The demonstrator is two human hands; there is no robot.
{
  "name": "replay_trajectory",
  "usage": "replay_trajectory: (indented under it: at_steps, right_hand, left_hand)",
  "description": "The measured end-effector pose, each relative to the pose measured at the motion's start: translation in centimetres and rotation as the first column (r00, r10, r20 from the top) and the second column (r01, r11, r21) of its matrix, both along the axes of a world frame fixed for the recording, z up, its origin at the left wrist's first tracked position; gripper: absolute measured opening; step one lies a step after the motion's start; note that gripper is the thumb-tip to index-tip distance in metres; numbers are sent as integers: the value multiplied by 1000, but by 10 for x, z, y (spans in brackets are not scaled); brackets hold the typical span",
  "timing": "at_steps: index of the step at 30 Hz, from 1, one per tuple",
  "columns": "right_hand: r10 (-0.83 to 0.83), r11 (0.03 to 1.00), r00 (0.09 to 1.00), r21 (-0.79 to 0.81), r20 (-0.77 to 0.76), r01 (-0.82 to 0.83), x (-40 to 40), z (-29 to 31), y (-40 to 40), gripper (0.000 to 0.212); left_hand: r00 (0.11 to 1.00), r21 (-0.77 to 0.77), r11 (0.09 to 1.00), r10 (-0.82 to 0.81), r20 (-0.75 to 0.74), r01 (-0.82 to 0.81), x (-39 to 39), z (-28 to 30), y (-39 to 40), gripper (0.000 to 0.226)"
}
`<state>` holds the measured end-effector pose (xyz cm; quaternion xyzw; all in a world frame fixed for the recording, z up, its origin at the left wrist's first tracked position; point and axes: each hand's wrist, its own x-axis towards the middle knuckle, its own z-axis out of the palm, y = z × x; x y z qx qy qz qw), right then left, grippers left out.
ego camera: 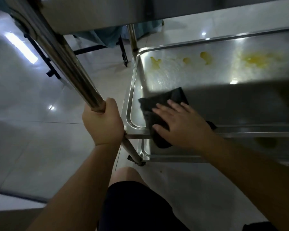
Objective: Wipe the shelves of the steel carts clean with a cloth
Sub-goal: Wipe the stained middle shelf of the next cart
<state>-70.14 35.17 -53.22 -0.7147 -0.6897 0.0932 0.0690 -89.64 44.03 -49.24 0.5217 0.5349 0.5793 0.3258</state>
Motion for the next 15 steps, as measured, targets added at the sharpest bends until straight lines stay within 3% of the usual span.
replay_trajectory:
  at_steps: [5,8,11,15]
  right_hand:
    - [-360,932,929,-19,82,363,87,1,9,81]
    - [-497,865,865,-38,71,500,77,1,48,79]
    - [-449,891,893,-58,33,450,26,6,91,76]
    - [-194,981,981,-15,-26,193,-52,7,104,74]
  left_hand:
    - [1000,-2,1000,5,15,-5,2,1,-2,40]
    - [999,-10,999,41,31,-41,5,3,-3,29]
    - [998,-16,999,49,38,-49,6,4,-5,22]
    - [999,9,999,44,0,-44,5,6,-7,17]
